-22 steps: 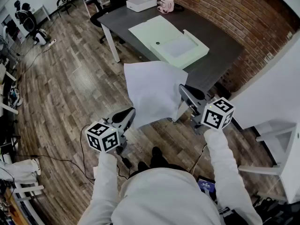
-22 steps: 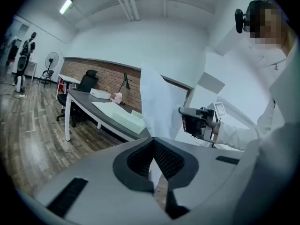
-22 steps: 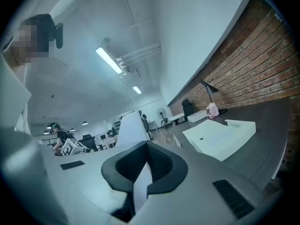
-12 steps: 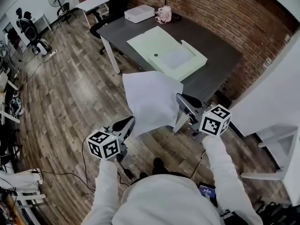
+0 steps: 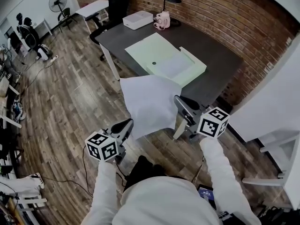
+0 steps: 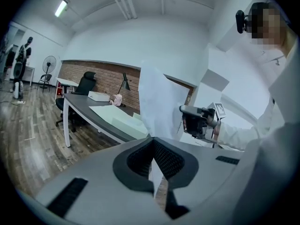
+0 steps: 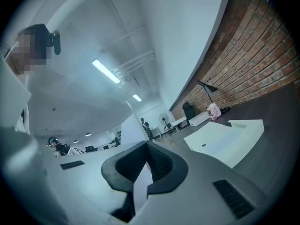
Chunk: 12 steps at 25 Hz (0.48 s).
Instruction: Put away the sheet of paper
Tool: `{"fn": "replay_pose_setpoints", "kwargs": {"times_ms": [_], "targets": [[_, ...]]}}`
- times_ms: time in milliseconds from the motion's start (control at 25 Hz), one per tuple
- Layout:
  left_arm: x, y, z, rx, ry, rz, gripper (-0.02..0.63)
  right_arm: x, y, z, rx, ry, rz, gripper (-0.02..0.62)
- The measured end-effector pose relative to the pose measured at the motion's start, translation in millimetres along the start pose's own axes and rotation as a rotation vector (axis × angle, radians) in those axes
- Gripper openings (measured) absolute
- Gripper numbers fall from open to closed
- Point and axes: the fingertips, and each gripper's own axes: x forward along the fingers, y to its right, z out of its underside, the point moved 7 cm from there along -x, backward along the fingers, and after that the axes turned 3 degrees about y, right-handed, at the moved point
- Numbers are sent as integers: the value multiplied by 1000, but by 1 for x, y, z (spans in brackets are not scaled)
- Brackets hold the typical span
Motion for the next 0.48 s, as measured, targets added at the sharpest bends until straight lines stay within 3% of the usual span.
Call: {"fn": "replay_pose_setpoints", "kwargs": {"times_ms": [480], "targets": [[74,-77,-36,-1,-16,54,17,63,64,-20,15,38,60,28]]}}
